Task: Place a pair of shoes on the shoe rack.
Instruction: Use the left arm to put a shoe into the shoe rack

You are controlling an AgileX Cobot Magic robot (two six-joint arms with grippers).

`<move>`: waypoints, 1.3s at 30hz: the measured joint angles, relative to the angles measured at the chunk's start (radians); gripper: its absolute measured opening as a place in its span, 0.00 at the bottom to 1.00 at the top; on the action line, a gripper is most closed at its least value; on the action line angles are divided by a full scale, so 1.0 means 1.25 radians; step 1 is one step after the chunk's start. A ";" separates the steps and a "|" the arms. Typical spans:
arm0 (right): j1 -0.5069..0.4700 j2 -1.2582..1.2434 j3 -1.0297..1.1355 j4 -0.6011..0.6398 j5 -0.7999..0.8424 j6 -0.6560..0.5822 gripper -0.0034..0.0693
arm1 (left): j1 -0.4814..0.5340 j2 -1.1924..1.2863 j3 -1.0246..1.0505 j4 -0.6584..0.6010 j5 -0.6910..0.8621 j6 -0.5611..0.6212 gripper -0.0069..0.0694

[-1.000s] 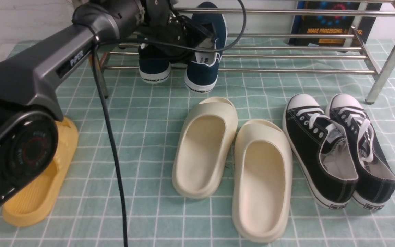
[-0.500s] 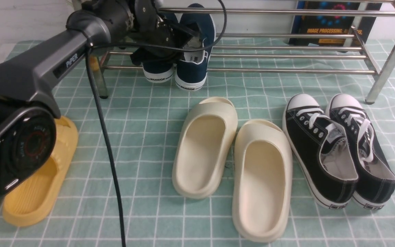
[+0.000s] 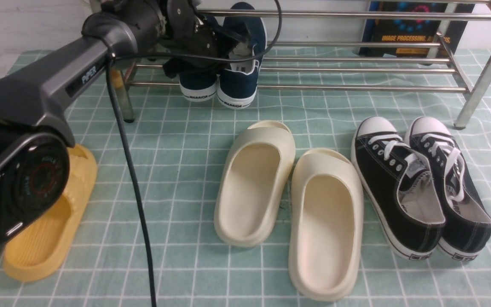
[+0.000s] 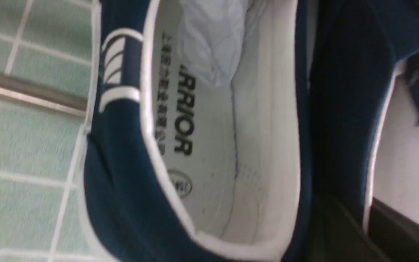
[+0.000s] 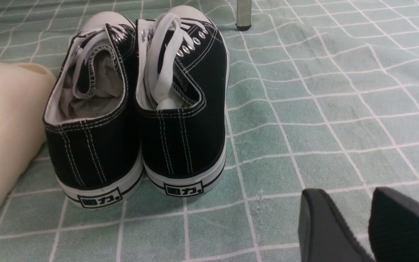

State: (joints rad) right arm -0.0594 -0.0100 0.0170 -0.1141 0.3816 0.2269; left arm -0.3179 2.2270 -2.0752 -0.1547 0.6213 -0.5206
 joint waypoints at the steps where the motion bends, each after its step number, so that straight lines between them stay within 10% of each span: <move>1: 0.000 0.000 0.000 0.000 0.000 0.000 0.38 | 0.000 0.000 0.000 0.000 -0.003 0.001 0.21; 11: 0.000 0.000 0.000 0.000 0.000 0.000 0.38 | 0.001 -0.014 -0.052 0.014 0.059 0.020 0.48; 25: 0.000 0.000 0.000 0.000 0.000 0.000 0.38 | -0.022 -0.049 -0.056 0.037 0.319 0.161 0.08; 39: 0.000 0.000 0.000 0.000 0.000 0.000 0.38 | -0.059 0.054 -0.064 0.018 0.187 0.143 0.07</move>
State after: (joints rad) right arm -0.0594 -0.0100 0.0170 -0.1141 0.3816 0.2272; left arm -0.3914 2.2948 -2.1552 -0.1323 0.8546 -0.3415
